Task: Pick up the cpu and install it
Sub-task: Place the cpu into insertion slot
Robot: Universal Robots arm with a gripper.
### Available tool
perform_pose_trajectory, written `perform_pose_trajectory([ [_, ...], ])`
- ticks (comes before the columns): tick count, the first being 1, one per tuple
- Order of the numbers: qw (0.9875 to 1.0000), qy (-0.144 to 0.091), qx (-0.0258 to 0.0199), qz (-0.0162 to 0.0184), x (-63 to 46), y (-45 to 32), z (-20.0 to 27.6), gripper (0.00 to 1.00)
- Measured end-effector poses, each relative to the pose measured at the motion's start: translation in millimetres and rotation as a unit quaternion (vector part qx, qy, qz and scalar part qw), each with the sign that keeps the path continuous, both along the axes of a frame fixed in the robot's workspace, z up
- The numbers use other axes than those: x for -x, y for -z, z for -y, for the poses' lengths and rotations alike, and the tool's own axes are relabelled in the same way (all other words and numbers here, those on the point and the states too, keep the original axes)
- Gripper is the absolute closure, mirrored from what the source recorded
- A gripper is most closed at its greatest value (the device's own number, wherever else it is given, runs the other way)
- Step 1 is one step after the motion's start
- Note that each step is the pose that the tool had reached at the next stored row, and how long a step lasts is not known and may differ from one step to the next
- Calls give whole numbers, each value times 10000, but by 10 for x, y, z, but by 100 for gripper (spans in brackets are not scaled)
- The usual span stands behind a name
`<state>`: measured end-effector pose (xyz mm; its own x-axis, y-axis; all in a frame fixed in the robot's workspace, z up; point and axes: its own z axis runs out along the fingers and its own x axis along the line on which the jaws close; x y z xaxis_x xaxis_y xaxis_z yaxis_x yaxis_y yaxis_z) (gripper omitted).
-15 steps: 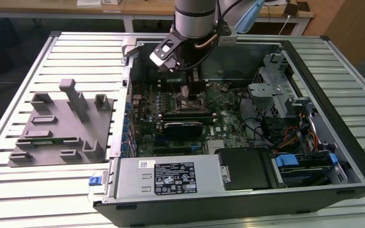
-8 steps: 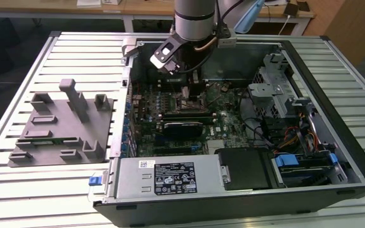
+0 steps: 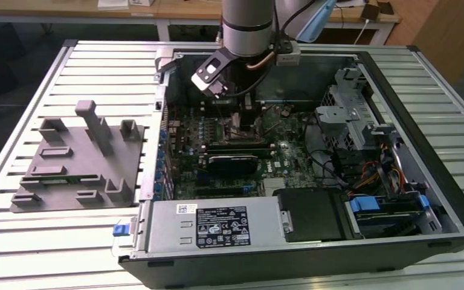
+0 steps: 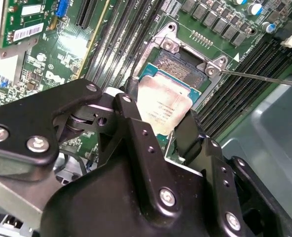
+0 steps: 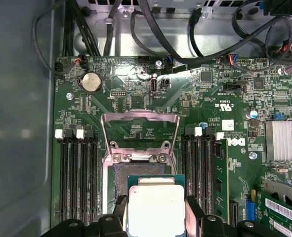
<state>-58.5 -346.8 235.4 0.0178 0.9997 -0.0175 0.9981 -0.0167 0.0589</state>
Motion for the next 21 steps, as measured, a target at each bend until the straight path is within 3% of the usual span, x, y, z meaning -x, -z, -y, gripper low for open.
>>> perform_pose_trajectory([
  [14, 10000, 1, 0, 0, -15, 132, -9, 46],
  [21, 10000, 0, 13, 0, -21, 163, -45, 46],
])
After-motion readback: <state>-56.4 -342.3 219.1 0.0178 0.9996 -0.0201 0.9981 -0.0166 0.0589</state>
